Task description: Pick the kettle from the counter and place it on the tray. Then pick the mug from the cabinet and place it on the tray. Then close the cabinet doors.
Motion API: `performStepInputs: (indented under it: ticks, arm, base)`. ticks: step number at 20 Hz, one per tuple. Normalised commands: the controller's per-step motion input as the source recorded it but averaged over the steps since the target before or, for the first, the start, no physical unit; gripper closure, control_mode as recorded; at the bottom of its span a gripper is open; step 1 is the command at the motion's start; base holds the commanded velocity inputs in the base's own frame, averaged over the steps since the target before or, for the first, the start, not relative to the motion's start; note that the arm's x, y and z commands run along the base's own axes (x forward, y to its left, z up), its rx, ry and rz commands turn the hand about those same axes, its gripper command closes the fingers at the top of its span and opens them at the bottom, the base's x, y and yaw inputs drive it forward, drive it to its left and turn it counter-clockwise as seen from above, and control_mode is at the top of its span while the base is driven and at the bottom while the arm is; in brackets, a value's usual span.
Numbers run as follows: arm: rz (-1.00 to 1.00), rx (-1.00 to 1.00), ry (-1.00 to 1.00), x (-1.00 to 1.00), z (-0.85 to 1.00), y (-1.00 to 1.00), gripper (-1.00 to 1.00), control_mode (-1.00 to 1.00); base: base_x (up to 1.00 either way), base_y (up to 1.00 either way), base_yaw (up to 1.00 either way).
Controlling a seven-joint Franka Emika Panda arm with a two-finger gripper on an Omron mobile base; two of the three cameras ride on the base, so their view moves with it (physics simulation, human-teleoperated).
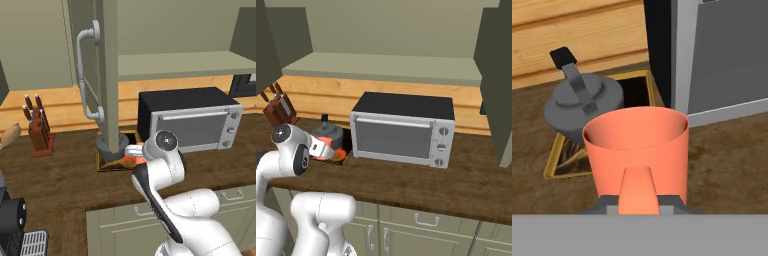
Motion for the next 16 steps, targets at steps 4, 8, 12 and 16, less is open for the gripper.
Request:
performStepInputs:
  ticks: [4,8,12,16]
  arm:
    - [-0.04,0.07,0.0,0.47,-0.31,0.13,1.0,-1.0]
    - [-0.05,0.0,0.0,0.47,-0.33,0.32,1.0,-1.0]
    - [-0.02,0.0,0.06,0.41,-0.26,0.05,1.0,-1.0]
    - [-0.01,0.0,0.14,0.31,-0.27,0.0,1.0,-1.0]
  base:
    - [0.0,0.0,0.0]
    - [0.0,0.0,0.0]
    - [0.0,0.0,0.0]
    - [0.0,0.0,0.0]
